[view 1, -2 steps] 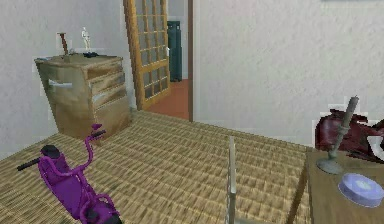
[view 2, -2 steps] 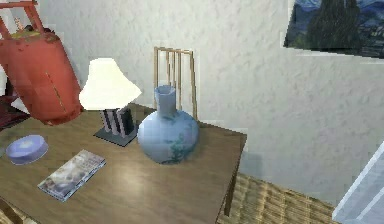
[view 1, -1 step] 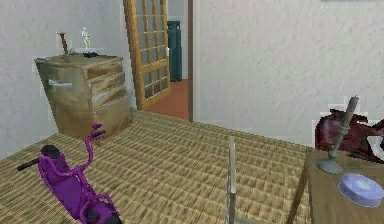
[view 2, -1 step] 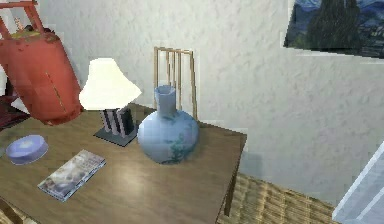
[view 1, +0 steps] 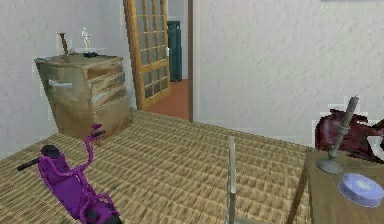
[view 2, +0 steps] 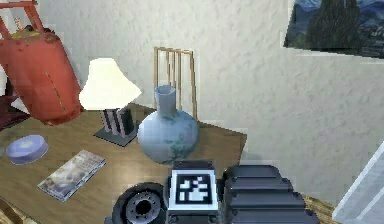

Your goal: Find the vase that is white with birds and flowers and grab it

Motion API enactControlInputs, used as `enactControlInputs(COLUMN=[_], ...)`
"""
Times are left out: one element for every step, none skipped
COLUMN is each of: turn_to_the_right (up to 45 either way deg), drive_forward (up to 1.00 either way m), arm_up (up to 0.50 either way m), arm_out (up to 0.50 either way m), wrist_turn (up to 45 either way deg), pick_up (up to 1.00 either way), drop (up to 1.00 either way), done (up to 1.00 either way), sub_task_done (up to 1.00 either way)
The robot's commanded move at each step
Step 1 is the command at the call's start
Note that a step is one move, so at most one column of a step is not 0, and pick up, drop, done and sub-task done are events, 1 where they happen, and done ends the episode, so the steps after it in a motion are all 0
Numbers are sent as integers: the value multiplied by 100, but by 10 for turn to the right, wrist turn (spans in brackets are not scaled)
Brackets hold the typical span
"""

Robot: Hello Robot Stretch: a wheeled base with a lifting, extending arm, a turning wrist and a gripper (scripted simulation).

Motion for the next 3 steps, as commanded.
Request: enactControlInputs(turn_to_the_right=[0,0,0], drive_forward=[0,0,0], arm_up=[0,0,0], arm_out=[30,0,0], wrist_turn=[0,450,450], pick_up=[0,0,0], drop=[0,0,0], done=[0,0,0], sub_task_done=[0,0,0])
